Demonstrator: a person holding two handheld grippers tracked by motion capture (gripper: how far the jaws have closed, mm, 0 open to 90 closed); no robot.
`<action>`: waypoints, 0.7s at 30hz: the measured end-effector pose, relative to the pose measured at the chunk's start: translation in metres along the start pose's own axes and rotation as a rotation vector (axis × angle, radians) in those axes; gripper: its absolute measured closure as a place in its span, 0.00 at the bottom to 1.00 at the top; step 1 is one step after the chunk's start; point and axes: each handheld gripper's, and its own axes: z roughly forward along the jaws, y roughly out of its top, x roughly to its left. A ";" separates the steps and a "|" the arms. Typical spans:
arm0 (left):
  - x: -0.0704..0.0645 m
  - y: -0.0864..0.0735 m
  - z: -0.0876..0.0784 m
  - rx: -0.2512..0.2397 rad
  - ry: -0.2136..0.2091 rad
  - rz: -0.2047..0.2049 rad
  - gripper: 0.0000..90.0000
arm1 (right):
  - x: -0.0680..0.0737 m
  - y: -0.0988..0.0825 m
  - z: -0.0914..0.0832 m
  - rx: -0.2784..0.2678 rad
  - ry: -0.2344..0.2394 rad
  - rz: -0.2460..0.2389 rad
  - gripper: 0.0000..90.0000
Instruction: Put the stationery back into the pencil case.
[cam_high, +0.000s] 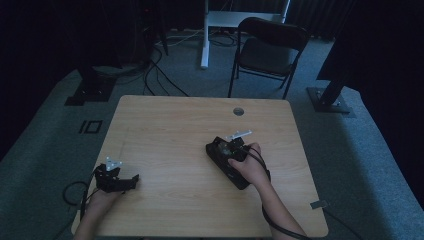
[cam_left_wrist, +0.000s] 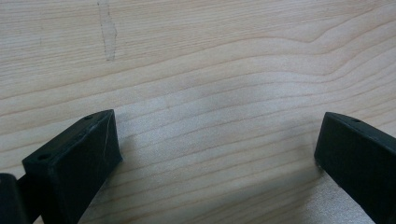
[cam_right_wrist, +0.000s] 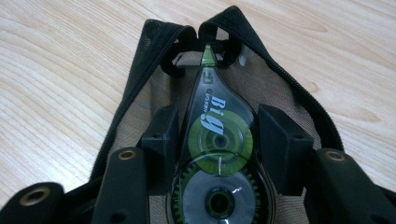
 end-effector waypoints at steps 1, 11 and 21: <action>0.000 0.000 0.000 0.000 0.000 0.000 0.00 | 0.000 0.000 0.001 0.007 -0.006 -0.007 0.56; 0.000 0.000 0.000 0.000 0.000 0.000 0.00 | 0.001 0.002 0.013 0.057 -0.012 -0.014 0.56; 0.000 0.000 0.000 0.000 0.000 0.000 0.00 | -0.001 0.003 0.021 0.118 0.004 -0.015 0.55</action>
